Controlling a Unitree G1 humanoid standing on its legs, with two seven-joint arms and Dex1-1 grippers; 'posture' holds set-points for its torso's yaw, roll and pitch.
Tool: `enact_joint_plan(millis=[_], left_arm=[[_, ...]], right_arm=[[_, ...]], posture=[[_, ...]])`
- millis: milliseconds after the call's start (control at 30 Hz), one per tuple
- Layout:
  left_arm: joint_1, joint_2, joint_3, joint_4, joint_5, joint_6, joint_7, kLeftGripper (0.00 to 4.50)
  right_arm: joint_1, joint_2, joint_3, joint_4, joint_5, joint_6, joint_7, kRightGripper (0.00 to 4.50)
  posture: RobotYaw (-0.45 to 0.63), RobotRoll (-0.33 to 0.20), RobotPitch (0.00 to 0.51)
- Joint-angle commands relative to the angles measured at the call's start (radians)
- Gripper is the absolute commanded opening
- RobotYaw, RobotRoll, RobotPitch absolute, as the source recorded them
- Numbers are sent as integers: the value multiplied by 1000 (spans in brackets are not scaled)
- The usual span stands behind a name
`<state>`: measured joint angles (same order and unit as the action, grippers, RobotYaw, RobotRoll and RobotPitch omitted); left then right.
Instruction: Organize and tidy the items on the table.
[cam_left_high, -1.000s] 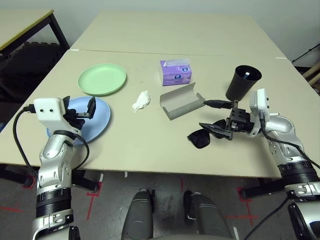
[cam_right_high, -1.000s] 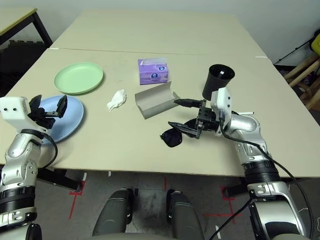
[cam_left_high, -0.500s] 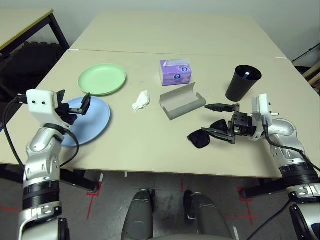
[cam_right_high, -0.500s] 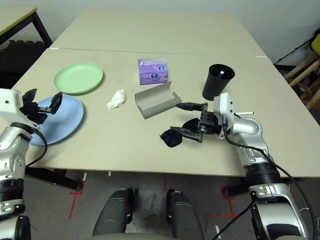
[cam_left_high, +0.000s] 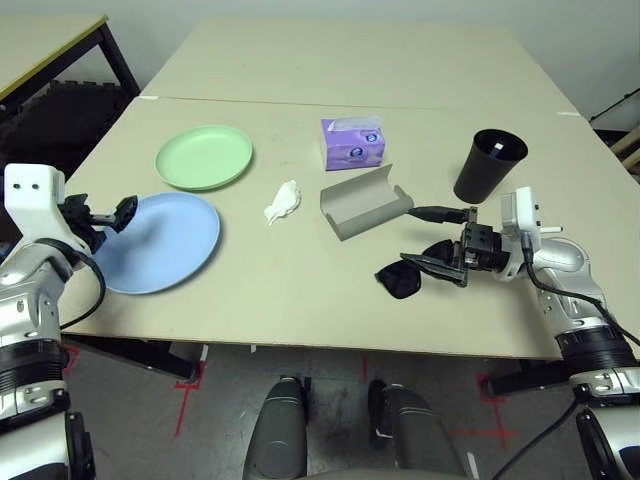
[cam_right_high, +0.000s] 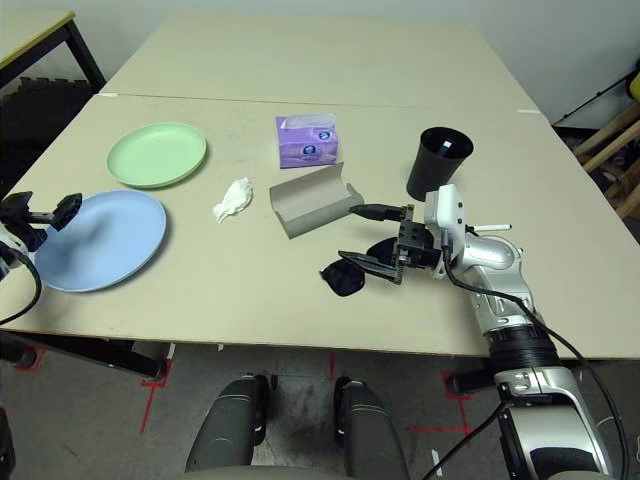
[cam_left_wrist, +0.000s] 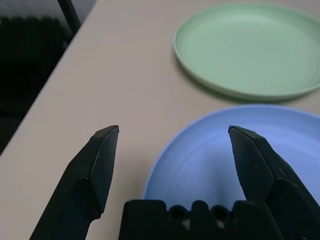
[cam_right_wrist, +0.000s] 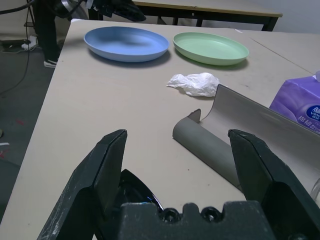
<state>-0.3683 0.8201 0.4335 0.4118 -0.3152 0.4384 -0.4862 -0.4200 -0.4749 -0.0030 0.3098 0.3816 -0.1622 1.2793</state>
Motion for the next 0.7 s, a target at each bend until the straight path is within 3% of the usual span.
enact_joint_plan(millis=[33,700], left_arm=[[11,28,1,6,-5,93,-12,4500],[2,76,52,90,-38,279,-60,4500]], right_arm=[[6,-1,9,-30,2,11,-3,4456],[43,6,25,-130,7,65,-34,4456]], posture=[[179,0,138],[172,0,138]])
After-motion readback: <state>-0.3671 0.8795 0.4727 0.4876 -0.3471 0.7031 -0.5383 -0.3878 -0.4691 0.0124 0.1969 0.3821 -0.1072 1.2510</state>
